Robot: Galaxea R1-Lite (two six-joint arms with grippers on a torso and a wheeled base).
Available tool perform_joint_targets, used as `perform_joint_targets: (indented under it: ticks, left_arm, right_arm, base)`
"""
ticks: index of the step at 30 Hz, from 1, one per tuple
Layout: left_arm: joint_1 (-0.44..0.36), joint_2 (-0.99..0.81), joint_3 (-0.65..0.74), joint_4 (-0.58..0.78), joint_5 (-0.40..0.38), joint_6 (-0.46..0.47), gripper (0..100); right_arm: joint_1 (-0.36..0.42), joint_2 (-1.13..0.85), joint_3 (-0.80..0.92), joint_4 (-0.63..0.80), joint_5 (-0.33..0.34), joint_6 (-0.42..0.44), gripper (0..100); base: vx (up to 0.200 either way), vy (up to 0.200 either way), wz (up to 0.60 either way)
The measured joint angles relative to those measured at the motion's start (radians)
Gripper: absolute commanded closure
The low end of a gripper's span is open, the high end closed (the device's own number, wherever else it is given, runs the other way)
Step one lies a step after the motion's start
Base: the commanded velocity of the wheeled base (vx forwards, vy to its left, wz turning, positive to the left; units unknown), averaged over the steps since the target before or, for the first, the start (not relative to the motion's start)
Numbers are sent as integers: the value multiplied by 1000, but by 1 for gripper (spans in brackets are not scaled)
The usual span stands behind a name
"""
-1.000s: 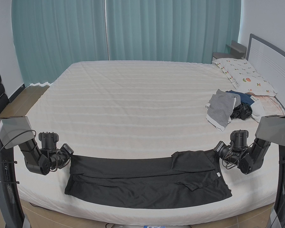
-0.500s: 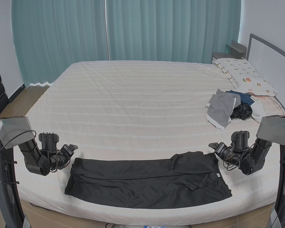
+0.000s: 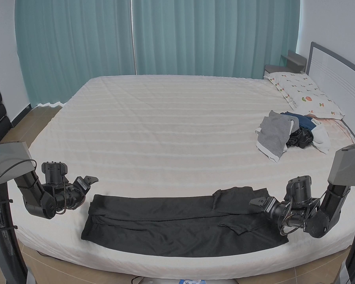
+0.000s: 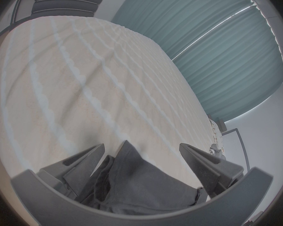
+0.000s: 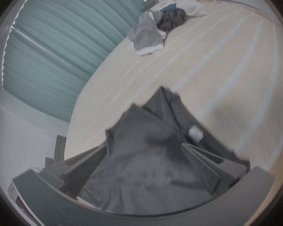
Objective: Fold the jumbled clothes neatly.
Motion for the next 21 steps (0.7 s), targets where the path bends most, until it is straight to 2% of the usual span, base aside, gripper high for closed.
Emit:
perform_joint_targets:
  ticks: [4, 9, 14, 21]
  left_arm:
    - [0, -10, 6, -2, -5, 1, 0]
    - [0, -13, 7, -3, -6, 2, 0]
    - [0, -9, 3, -4, -6, 1, 0]
    - [-1, -4, -1, -4, -6, 0, 0]
  right_arm:
    - [46, 13, 42, -1, -17, 42, 0]
    - [55, 33, 45, -13, -34, 64, 0]
    - [54, 66, 0, -33, -50, 122, 0]
    - [60, 93, -69, -35, -54, 152, 0]
  base:
    - [0, 0, 0]
    - [0, 0, 0]
    - [0, 0, 0]
    - [0, 0, 0]
